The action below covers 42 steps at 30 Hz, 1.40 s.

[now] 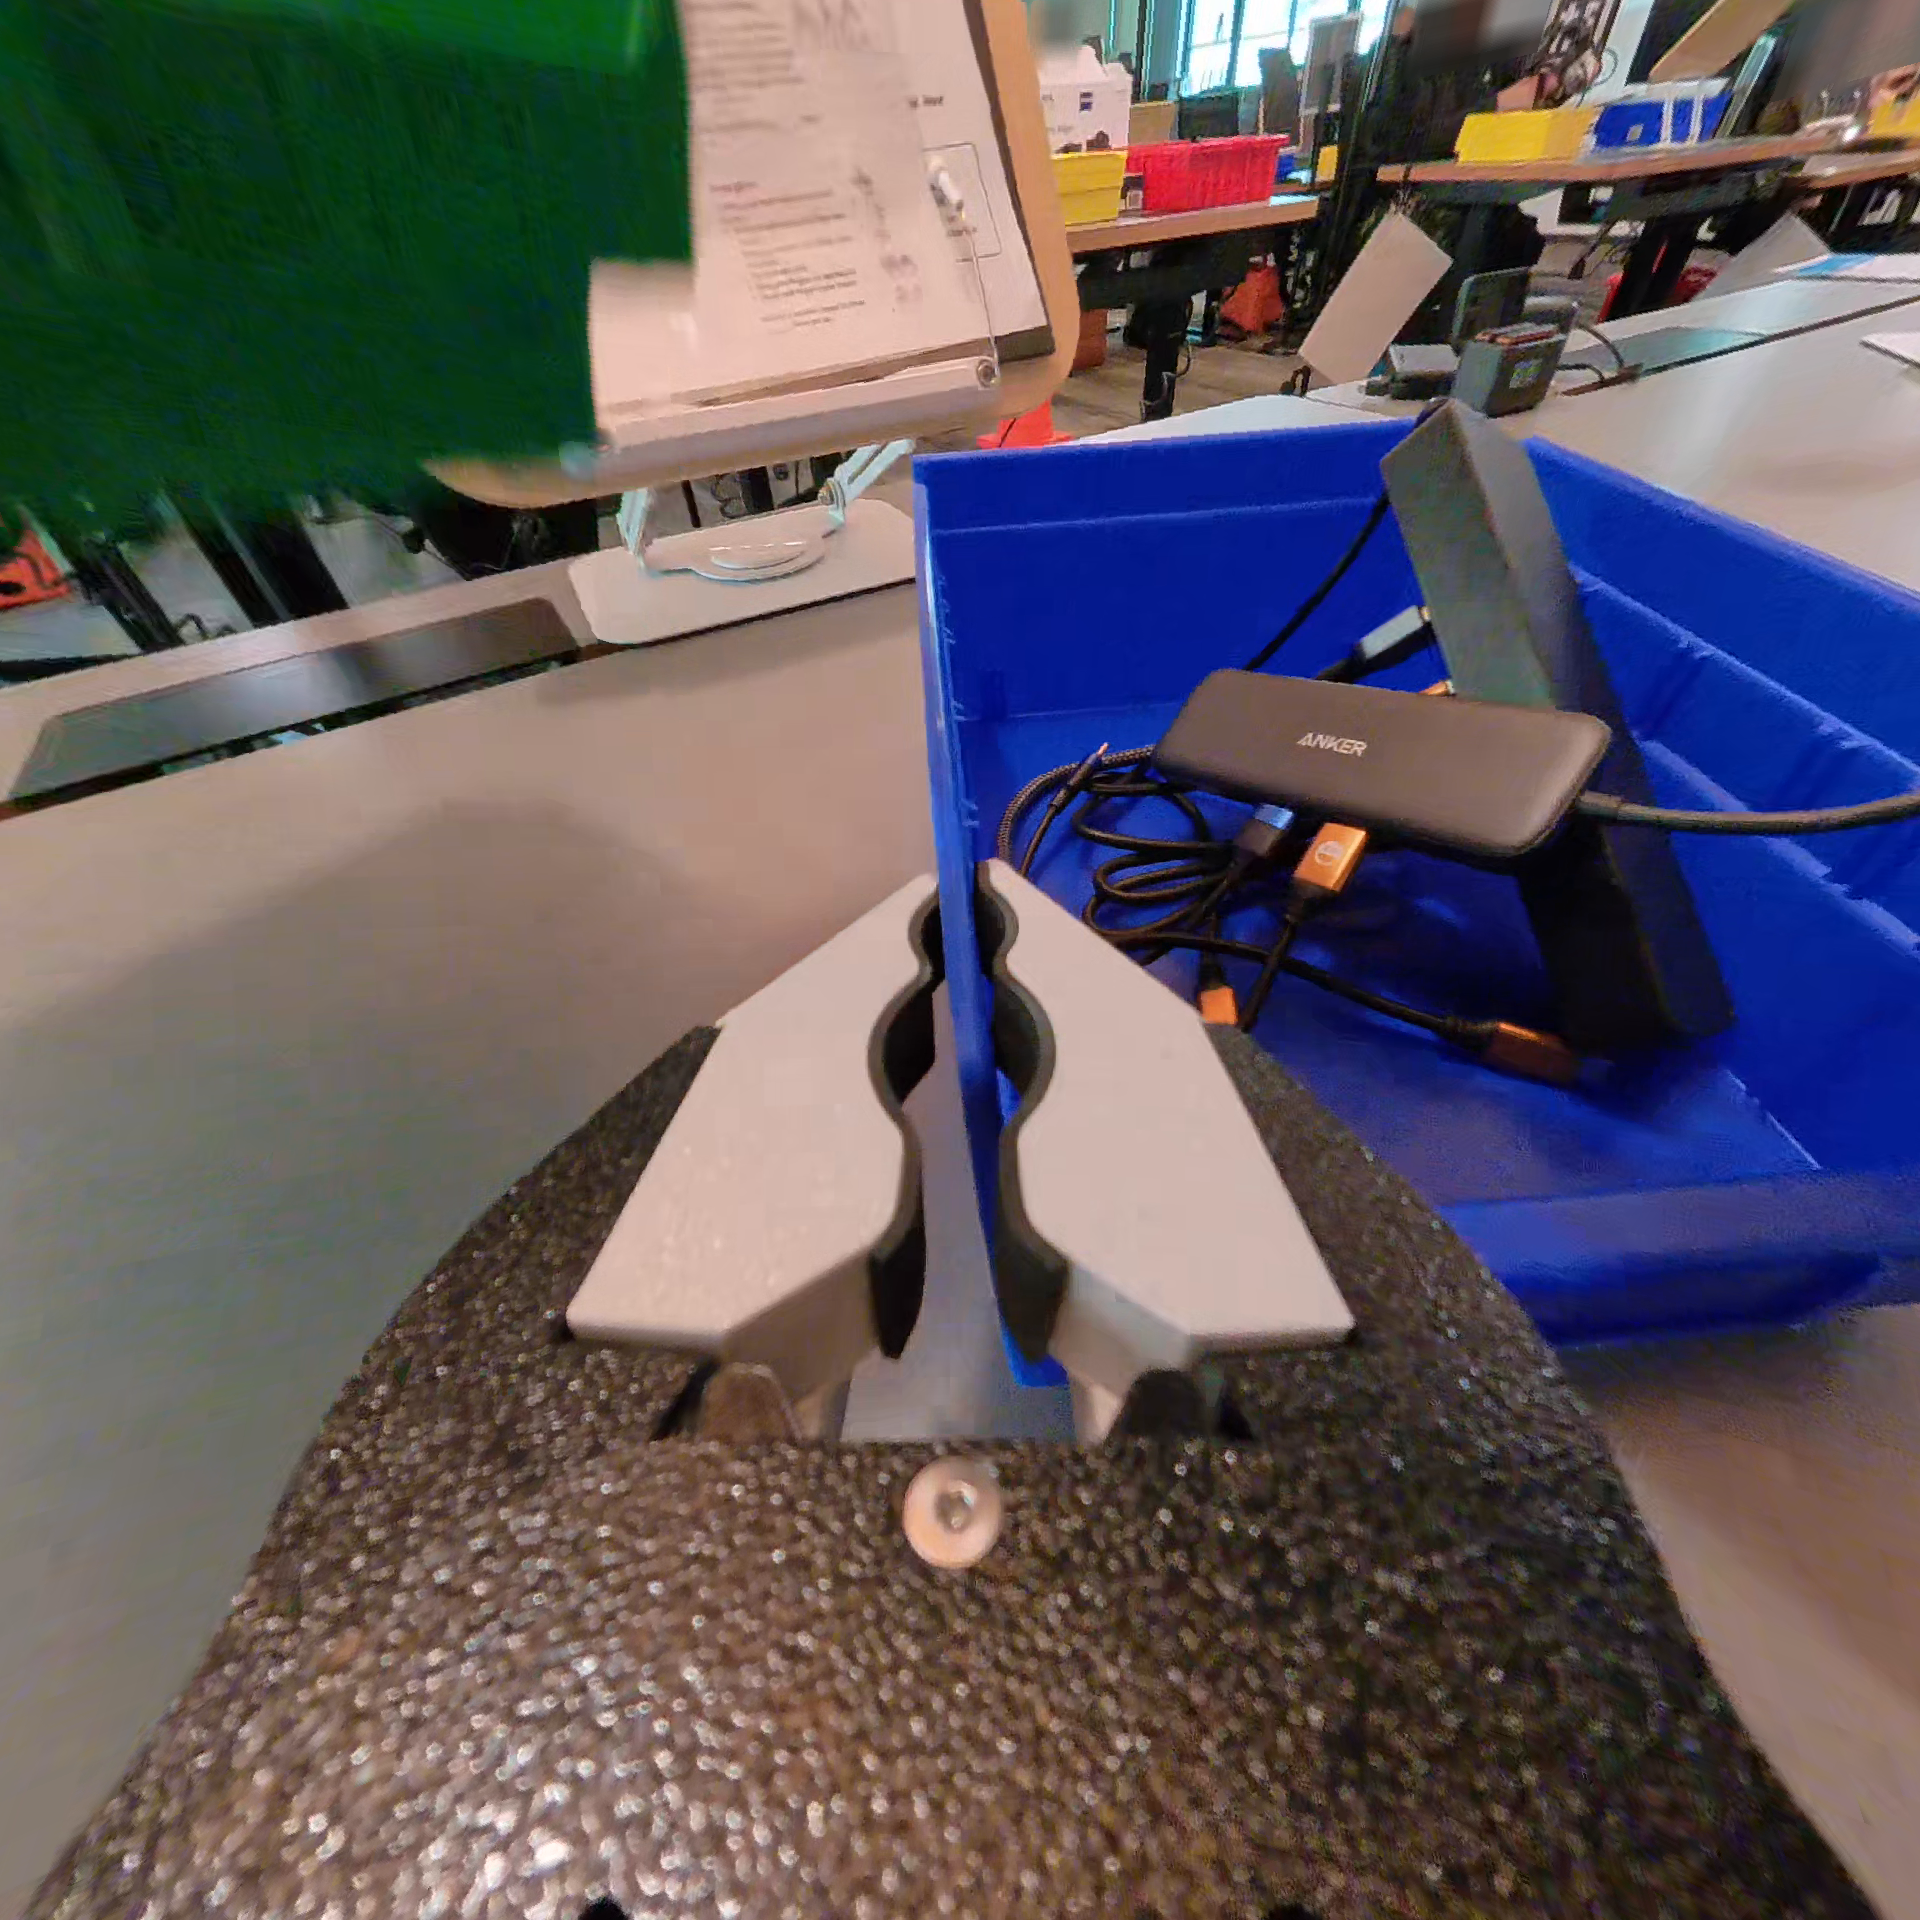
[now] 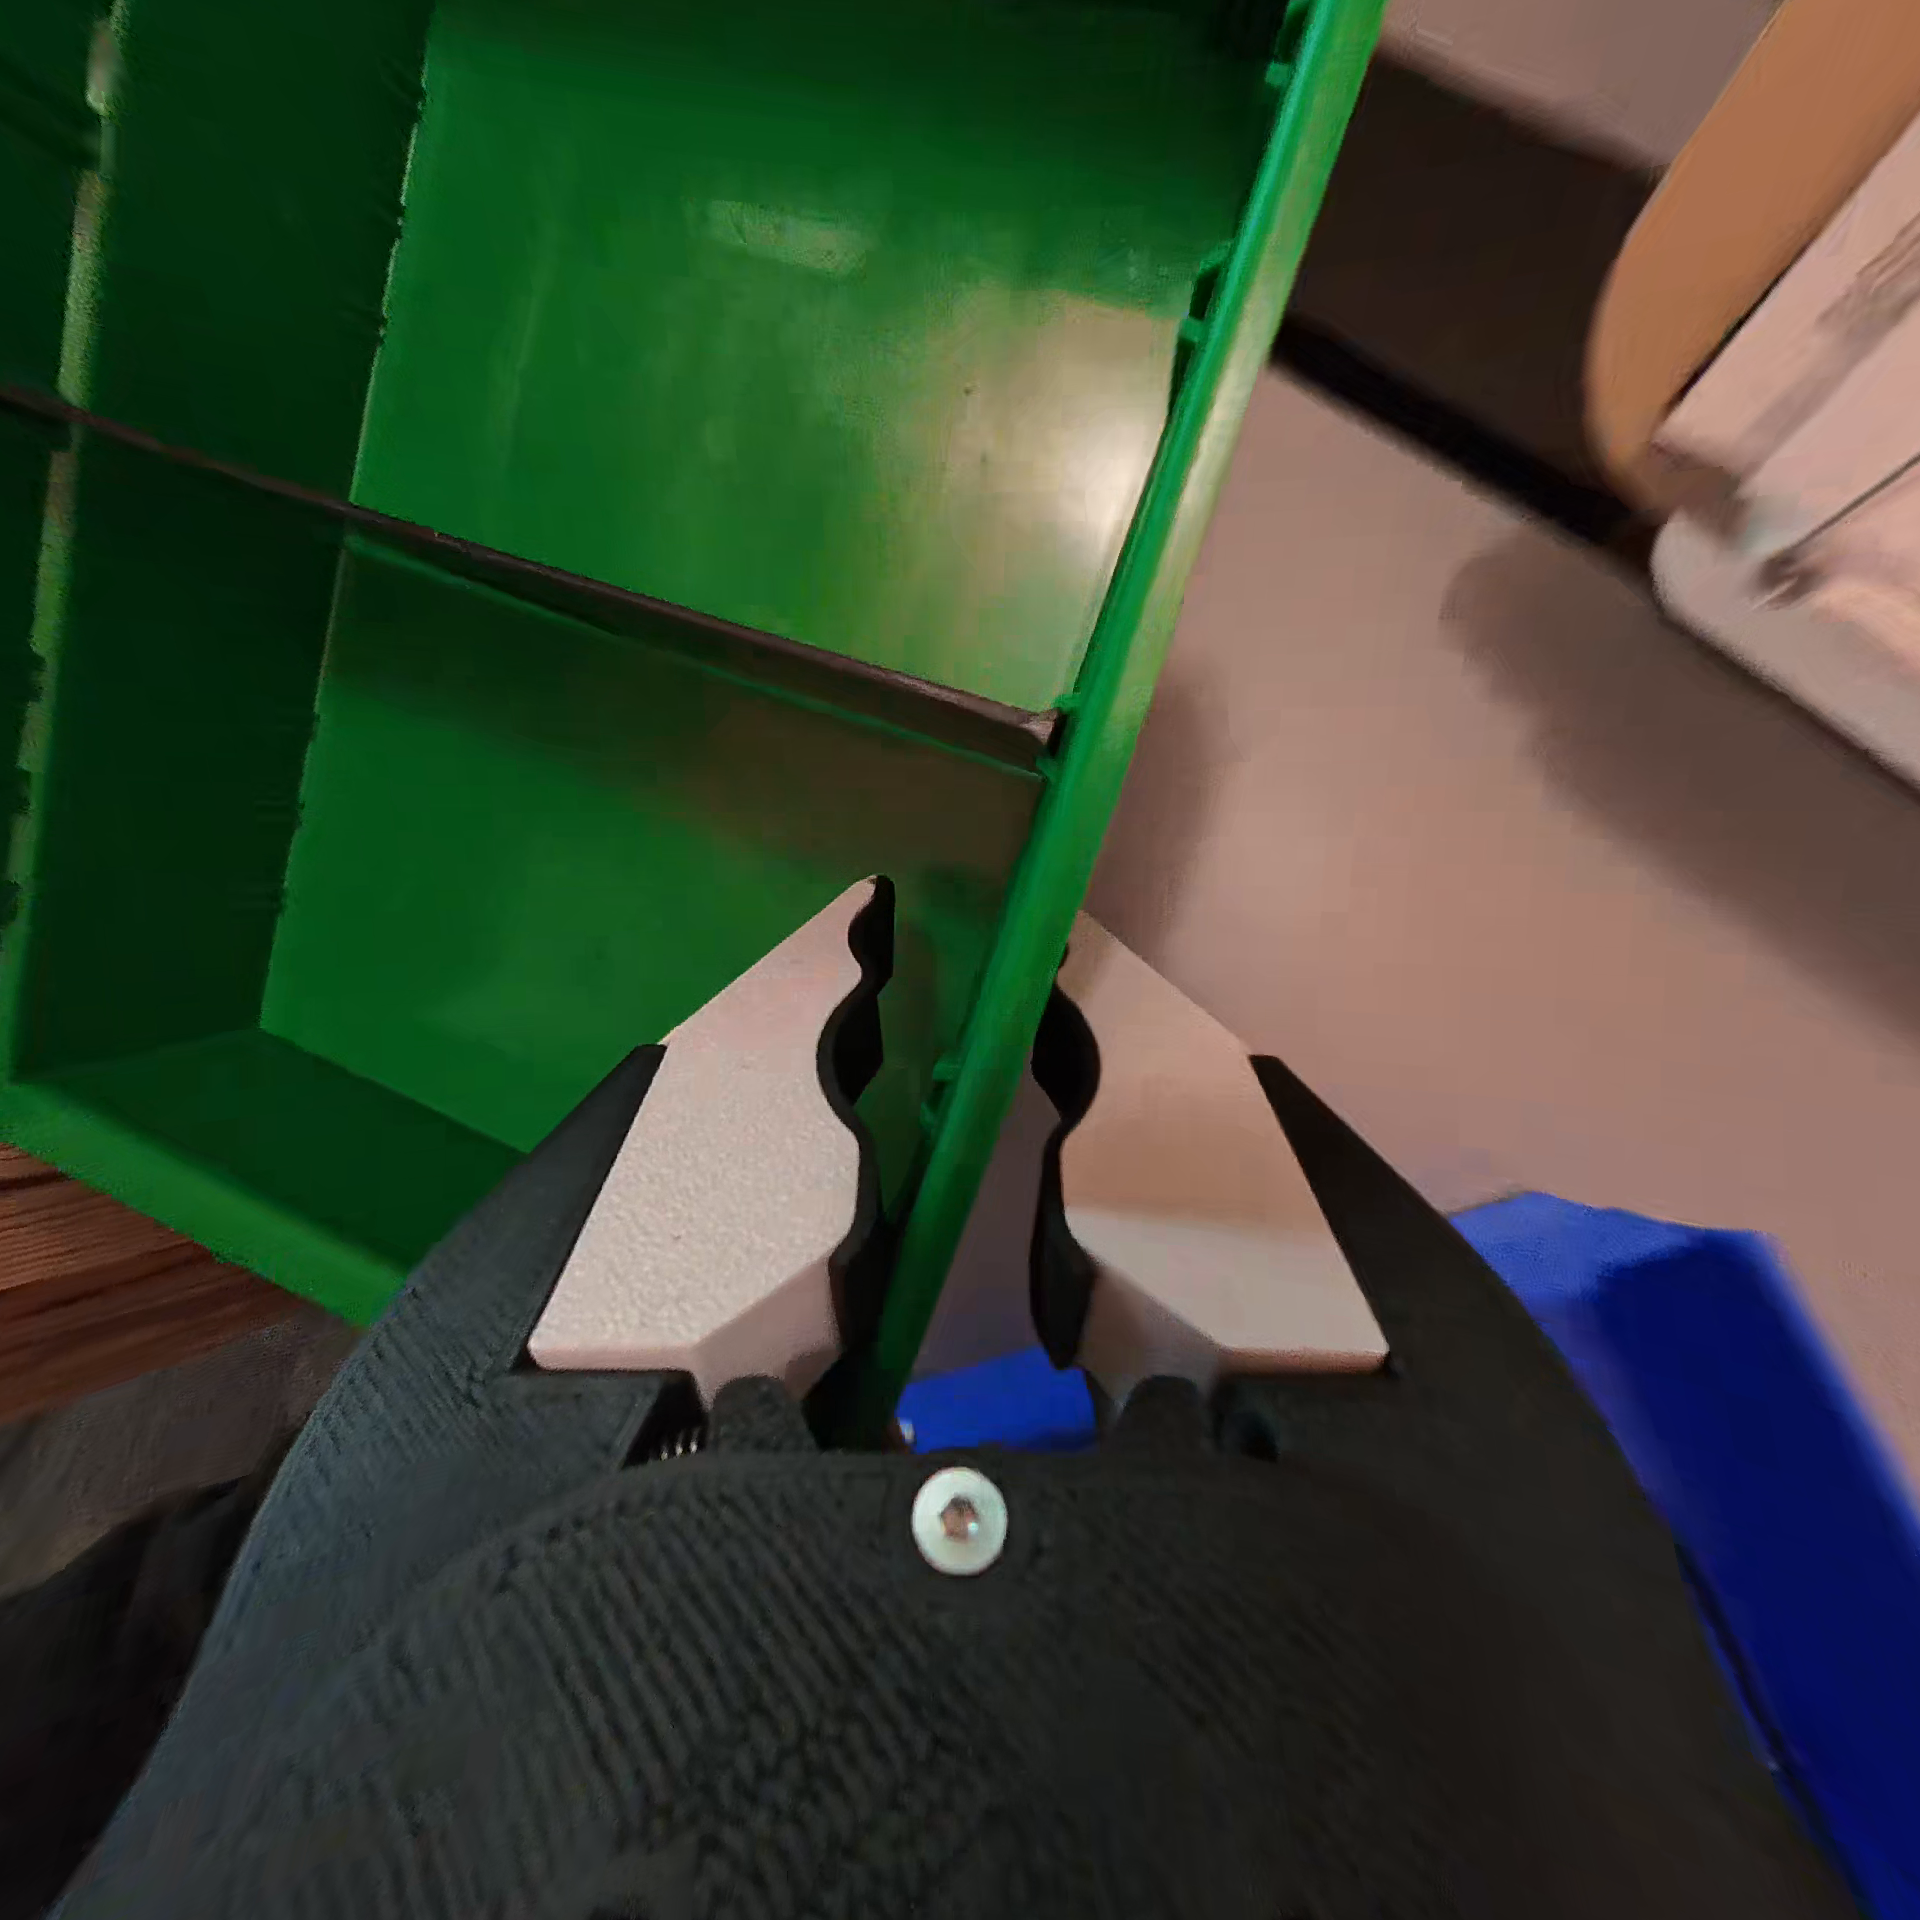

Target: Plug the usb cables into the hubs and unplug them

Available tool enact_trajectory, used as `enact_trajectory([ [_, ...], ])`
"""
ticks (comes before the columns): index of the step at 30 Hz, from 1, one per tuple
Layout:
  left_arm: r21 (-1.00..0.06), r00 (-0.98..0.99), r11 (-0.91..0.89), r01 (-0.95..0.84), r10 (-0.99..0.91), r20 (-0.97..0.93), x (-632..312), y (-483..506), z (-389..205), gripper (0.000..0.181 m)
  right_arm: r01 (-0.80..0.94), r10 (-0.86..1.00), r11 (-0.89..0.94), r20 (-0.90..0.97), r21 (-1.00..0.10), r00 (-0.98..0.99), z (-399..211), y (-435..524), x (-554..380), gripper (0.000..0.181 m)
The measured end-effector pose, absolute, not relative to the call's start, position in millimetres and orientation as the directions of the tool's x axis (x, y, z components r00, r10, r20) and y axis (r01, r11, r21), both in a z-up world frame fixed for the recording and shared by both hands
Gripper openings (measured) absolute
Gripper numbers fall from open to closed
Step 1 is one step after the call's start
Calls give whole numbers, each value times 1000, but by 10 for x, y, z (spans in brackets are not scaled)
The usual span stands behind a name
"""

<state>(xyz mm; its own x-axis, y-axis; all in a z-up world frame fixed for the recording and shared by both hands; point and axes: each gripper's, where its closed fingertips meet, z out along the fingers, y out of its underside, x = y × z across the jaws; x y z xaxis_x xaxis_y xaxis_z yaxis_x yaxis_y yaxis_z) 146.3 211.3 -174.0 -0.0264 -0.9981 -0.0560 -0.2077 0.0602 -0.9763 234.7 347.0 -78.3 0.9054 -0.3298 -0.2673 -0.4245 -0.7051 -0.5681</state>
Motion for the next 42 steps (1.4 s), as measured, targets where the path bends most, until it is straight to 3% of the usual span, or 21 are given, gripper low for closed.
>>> enact_trajectory([
  [1, -974, -27, 70, -214, -997, -66, 1458, 2145, -1744, 1, -411, -306, -684, -275, -602, 911, -502, 3384, 2405, 23],
  [6, -969, -10, 94, -229, -996, -94, 1397, 2482, -1750, 2, -324, -288, -585, -183, -744, 940, 567, 2453, 2858, 23],
  [10, -974, 31, 4, -227, -999, -12, 1277, 2935, -1754, 1, -352, -417, -533, -123, -769, 901, 694, 1306, 3401, 23],
  [16, -971, 223, -115, -209, -972, 67, 867, 3876, -1756, 1, -504, -633, -463, -126, -730, 764, -136, -497, 4109, 24],
  [23, -976, 465, -143, -163, -884, 52, 354, 4826, -1751, 1, -685, -762, -440, -162, -581, 627, -1451, -1763, 4359, 25],
  [28, -976, 538, -147, -159, -842, 39, 333, 5223, -1751, 1, -731, -764, -479, -180, -486, 620, -2005, -1986, 4493, 25],
  [34, -975, 548, -142, -169, -836, 26, 406, 5444, -1755, 1, -749, -758, -486, -210, -451, 618, -2304, -1850, 4765, 25],
  [37, -975, 553, -138, -176, -833, 18, 419, 5499, -1756, 2, -740, -746, -476, -227, -474, 626, -2333, -1732, 4946, 25],
  [42, -969, 550, -139, -206, -835, 3, 430, 5507, -1759, 3, -655, -729, -529, -105, -540, 676, -2281, -1656, 5239, 25],
])
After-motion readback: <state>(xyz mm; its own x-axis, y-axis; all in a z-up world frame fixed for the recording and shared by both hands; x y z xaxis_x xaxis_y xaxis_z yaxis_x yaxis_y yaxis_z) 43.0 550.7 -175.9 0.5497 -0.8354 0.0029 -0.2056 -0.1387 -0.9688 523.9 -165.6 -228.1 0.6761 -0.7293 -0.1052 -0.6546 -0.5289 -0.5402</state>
